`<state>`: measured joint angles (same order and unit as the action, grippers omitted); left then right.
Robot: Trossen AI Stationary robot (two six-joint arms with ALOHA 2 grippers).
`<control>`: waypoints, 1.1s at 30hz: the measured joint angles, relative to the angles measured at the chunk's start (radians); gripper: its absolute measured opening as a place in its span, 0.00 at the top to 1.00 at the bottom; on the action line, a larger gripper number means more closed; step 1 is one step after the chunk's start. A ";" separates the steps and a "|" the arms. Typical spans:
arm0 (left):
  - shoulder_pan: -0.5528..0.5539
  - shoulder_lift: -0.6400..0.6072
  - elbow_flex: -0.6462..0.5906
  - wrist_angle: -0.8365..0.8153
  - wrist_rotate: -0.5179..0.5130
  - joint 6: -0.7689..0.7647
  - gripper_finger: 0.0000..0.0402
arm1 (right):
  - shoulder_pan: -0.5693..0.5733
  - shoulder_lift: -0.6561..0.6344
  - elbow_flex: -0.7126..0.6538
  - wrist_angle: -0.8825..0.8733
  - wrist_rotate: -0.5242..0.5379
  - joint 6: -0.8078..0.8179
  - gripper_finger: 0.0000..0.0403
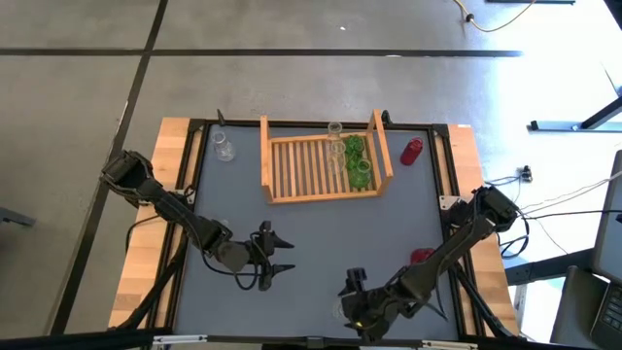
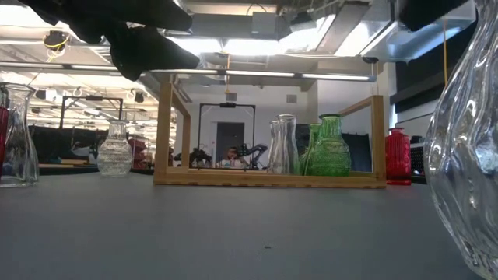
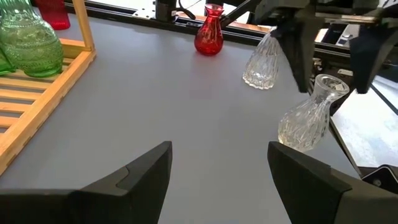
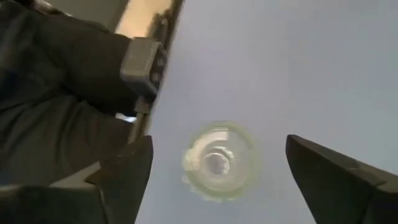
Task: Sort vases onto shelf
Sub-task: Put the transparent vase on the shelf aligned with the other transparent vase
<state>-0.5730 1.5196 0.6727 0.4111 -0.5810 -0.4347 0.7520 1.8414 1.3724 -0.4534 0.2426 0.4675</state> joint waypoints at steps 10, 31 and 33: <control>0.001 0.000 0.000 -0.008 0.004 0.000 0.36 | -0.006 0.036 0.000 0.006 -0.016 -0.008 0.20; 0.003 0.000 0.000 -0.009 0.003 0.000 0.36 | -0.014 0.036 0.045 -0.101 0.057 -0.074 0.68; 0.003 0.000 0.000 -0.009 0.003 -0.001 0.36 | -0.015 0.036 0.067 -0.127 0.062 -0.075 0.67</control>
<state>-0.5697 1.5196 0.6727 0.4020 -0.5777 -0.4355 0.7370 1.8774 1.4391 -0.5801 0.3050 0.3927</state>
